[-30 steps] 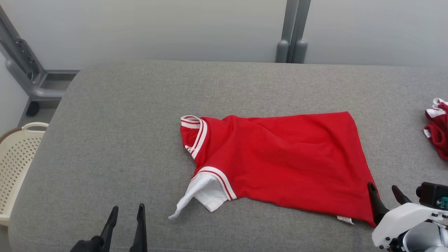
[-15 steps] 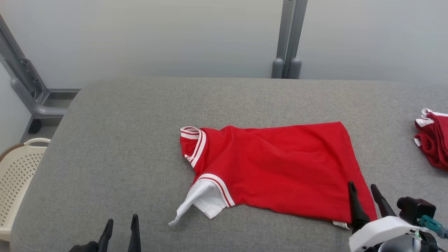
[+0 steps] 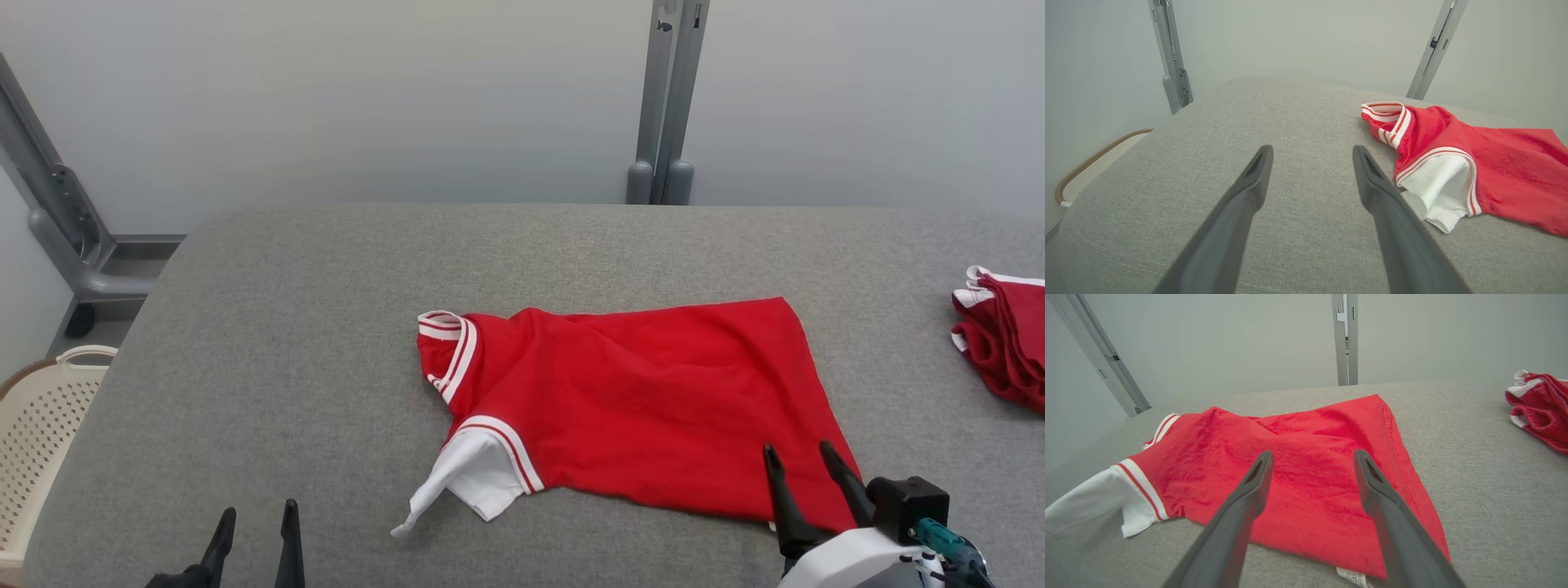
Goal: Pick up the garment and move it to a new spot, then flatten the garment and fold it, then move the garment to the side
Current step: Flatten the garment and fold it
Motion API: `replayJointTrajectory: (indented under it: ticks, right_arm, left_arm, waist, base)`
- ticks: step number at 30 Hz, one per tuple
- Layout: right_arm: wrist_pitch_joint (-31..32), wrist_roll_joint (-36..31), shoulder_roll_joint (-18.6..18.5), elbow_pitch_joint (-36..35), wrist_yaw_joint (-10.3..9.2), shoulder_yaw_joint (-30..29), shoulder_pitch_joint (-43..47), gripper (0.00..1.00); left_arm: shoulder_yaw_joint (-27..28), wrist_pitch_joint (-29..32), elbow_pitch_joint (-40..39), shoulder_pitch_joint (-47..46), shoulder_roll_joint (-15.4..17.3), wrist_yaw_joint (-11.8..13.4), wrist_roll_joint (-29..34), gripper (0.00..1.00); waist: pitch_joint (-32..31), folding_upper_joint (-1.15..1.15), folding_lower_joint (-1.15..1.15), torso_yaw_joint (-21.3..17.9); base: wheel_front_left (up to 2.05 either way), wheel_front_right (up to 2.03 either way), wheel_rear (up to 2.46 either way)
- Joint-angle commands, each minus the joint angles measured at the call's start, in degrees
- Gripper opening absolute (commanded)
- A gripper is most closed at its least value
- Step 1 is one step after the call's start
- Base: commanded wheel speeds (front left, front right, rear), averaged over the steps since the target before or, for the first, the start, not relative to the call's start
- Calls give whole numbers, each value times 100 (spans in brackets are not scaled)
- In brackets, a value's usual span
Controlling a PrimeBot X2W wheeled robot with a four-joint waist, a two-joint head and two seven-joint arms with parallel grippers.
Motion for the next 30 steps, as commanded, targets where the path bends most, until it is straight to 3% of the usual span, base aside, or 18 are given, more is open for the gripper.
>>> replayJointTrajectory:
  ticks: [1, 21, 30]
  right_arm:
    - [4, -58, -20, -55, -1, 16, 52, 100]
    - [308, -119, -16, -370, -1, -44, 151, 100]
    - [745, -407, -17, -257, -1, -412, 205, 100]
  left_arm:
    - [36, -36, -65, 51, 67, 36, 78, 100]
    - [-207, 73, -130, 35, 113, -1, -18, 100]
    - [-857, 489, 212, -139, 154, -147, -349, 100]
  waist:
    - [-5, 0, 0, -18]
    - [83, 0, 0, -127]
    - [232, 0, 0, -154]
  base:
    - [0, 0, 0]
    - [0, 0, 0]
    - [0, 0, 0]
